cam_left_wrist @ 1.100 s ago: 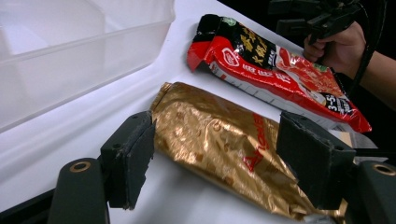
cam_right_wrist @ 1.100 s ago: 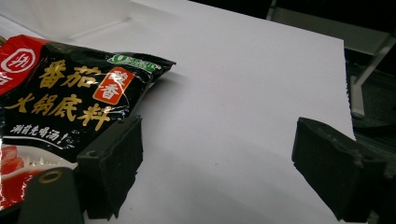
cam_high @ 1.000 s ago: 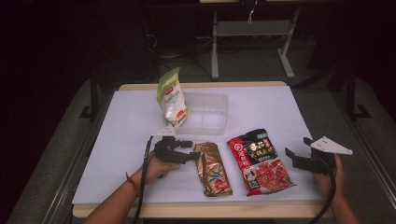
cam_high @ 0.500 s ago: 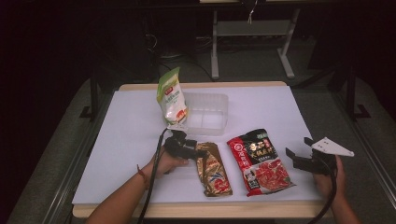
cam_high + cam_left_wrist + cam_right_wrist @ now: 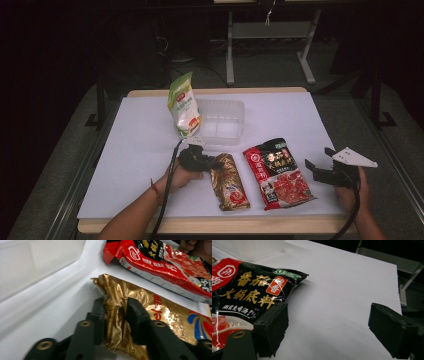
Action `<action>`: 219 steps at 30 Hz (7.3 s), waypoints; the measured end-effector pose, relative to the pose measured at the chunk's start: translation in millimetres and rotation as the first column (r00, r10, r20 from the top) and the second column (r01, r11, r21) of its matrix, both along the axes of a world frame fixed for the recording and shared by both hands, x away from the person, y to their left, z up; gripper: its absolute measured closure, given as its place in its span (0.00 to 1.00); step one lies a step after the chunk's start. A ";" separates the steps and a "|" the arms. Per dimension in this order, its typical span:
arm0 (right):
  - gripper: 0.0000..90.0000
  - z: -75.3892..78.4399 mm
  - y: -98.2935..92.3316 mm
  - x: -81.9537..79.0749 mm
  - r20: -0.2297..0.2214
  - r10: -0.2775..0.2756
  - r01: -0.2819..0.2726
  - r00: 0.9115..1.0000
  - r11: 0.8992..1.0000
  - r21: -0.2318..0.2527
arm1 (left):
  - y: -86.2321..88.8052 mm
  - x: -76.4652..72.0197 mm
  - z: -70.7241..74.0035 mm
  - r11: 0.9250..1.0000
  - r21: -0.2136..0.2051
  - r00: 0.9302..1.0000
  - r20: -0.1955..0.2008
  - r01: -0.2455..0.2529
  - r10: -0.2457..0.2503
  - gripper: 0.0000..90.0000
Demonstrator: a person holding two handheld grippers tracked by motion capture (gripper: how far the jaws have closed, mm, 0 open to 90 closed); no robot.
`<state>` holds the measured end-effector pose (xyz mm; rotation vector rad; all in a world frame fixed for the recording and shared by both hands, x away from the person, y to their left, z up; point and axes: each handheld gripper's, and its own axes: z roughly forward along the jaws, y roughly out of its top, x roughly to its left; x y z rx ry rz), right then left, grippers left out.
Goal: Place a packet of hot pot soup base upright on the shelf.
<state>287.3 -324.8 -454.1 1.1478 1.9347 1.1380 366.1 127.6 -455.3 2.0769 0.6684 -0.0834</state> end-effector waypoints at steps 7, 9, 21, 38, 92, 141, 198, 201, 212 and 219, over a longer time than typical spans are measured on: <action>0.18 0.1 -0.4 0.2 -0.003 0.005 -0.005 1.000 1.000 0.004 | 0.2 -4.9 4.7 0.999 0.005 0.996 0.081 -0.042 0.041 0.96; 0.18 0.2 -0.9 -0.1 -0.001 0.006 -0.006 1.000 1.000 0.008 | 0.5 -7.9 9.7 0.999 -0.006 0.993 0.105 -0.045 0.045 0.97; 0.18 0.3 -2.0 0.0 0.000 0.006 -0.006 1.000 1.000 0.019 | 33.3 -20.1 55.0 0.968 -0.211 0.961 0.208 -0.138 0.182 0.97; 0.18 0.2 -2.3 2.8 -0.026 0.009 -0.009 1.000 1.000 0.022 | 60.9 -40.3 94.0 0.907 -0.397 0.929 0.267 -0.138 0.258 0.98; 0.18 0.3 -3.0 -0.3 0.001 0.007 -0.007 1.000 1.000 0.030 | 55.1 20.5 156.8 0.835 -0.440 0.780 0.369 -0.332 0.505 0.98; 0.18 0.3 -2.1 -1.2 0.004 0.009 -0.009 1.000 1.000 0.023 | 19.6 51.0 90.4 0.862 -0.342 0.779 0.387 -0.375 0.492 0.93; 0.16 5.7 5.8 1.2 -0.216 0.033 -0.019 0.976 0.998 0.066 | 50.1 -20.1 61.0 0.986 -0.124 0.914 0.376 -0.113 0.152 0.50; 0.16 11.0 9.8 -4.1 -0.232 0.078 -0.060 0.970 0.995 0.082 | 43.9 -22.5 56.2 0.990 -0.113 0.924 0.362 -0.083 0.119 0.49; 0.17 14.8 27.9 -18.2 -0.314 0.223 -0.192 0.923 0.973 0.126 | 16.4 -17.9 37.5 0.997 -0.068 0.957 0.285 -0.028 0.046 0.42; 0.22 9.5 31.9 -19.6 -0.381 0.253 -0.227 0.889 0.967 0.114 | 0.2 -18.0 27.8 0.998 -0.050 0.976 0.217 0.025 -0.014 0.41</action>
